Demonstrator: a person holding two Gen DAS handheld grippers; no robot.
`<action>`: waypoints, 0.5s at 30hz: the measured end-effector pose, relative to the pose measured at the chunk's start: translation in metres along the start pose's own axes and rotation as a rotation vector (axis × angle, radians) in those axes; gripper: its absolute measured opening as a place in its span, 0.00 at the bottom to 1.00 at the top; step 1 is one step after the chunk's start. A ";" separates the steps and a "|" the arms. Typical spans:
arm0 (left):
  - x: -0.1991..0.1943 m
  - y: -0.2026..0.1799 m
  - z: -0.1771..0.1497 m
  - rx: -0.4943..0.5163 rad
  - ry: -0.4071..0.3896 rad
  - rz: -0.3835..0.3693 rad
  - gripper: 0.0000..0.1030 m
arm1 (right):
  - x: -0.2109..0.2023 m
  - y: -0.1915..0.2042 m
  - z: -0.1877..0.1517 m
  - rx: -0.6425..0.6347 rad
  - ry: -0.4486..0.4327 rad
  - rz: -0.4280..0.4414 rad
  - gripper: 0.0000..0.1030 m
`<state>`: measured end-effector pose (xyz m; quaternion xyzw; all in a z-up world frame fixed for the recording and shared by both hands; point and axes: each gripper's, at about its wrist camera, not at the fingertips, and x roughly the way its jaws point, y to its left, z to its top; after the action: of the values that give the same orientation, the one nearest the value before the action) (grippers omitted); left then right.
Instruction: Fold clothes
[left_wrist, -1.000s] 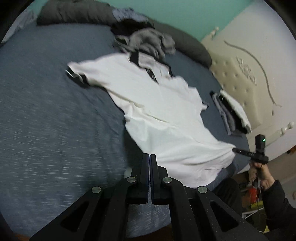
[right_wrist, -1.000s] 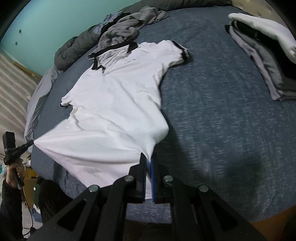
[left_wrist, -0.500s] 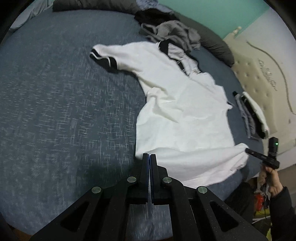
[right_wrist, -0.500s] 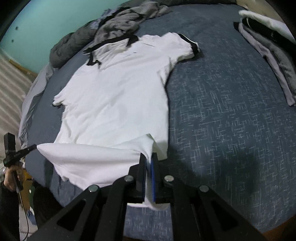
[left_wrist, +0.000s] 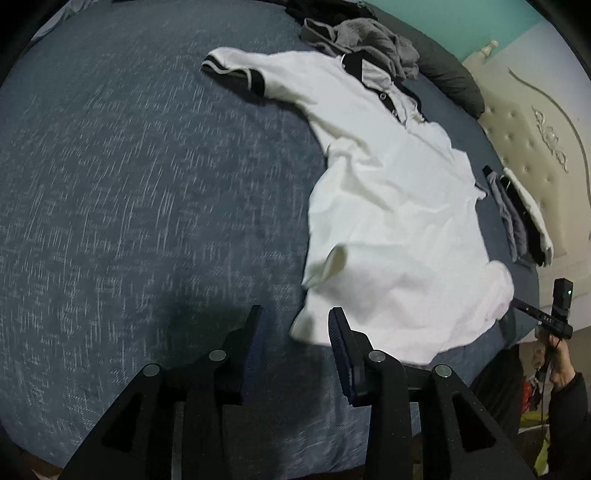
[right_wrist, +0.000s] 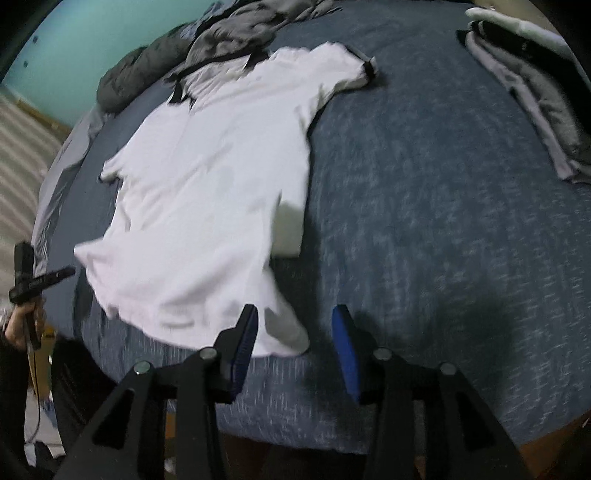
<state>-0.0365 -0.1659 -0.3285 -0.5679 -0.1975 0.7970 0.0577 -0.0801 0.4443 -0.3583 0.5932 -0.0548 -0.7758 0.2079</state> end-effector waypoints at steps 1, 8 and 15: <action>0.002 -0.001 -0.002 0.008 0.006 0.002 0.37 | 0.004 0.002 -0.002 -0.005 0.007 0.004 0.41; 0.021 -0.013 -0.004 0.074 0.031 0.007 0.37 | 0.016 0.010 0.000 -0.014 0.015 0.032 0.32; 0.035 -0.018 -0.001 0.096 0.039 0.001 0.28 | 0.016 0.016 0.003 -0.060 0.016 0.025 0.08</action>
<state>-0.0506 -0.1384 -0.3527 -0.5800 -0.1575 0.7944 0.0881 -0.0818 0.4232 -0.3662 0.5921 -0.0371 -0.7696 0.2359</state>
